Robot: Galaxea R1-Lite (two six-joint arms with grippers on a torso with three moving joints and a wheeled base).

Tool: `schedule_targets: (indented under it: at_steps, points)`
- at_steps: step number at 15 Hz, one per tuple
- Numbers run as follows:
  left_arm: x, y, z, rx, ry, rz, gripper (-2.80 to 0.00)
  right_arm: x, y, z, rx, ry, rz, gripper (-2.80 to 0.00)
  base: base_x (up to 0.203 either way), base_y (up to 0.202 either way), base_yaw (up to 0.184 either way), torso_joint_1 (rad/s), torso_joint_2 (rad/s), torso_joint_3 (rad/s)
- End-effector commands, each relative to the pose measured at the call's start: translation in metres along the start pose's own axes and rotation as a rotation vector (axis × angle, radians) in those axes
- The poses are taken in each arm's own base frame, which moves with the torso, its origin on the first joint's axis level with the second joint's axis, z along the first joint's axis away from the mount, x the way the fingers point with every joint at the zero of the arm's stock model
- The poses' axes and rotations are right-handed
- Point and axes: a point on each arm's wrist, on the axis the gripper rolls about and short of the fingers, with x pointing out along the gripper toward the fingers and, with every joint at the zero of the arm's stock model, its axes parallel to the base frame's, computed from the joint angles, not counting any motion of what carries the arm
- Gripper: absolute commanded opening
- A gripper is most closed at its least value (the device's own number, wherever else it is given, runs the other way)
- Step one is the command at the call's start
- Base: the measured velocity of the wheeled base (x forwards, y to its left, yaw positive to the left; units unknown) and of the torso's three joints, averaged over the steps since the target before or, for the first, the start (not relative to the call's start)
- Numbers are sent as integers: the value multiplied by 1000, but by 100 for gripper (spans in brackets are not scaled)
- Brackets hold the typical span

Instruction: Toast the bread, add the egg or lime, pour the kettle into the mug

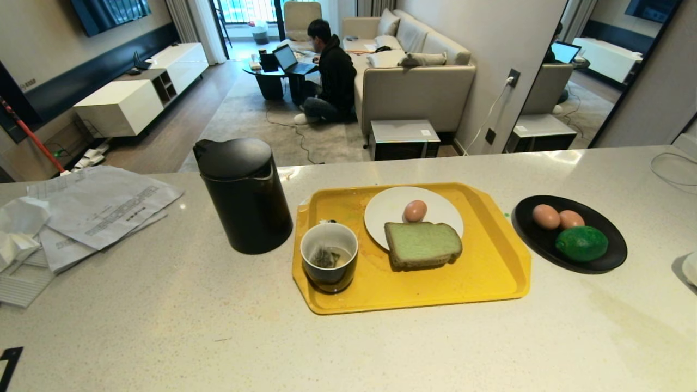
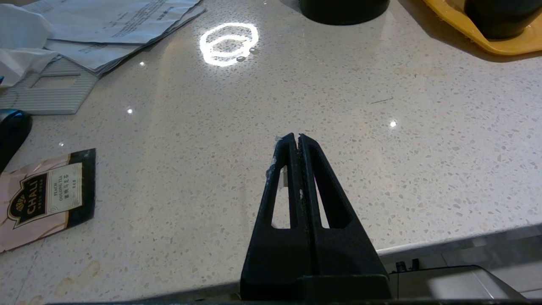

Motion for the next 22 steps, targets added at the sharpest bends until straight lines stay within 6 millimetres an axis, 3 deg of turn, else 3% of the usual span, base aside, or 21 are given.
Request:
schedule_targets:
  at_steps: [1, 22]
  points:
    - [0, 0, 0, 4, -2, 0, -280, 0, 0, 0, 0, 2, 0, -280, 0, 0, 0, 0, 0, 0]
    - [0, 0, 0, -50, -1, 5, -280, 0, 0, 0, -3, 2, 2, -280, 0, 0, 0, 0, 0, 0]
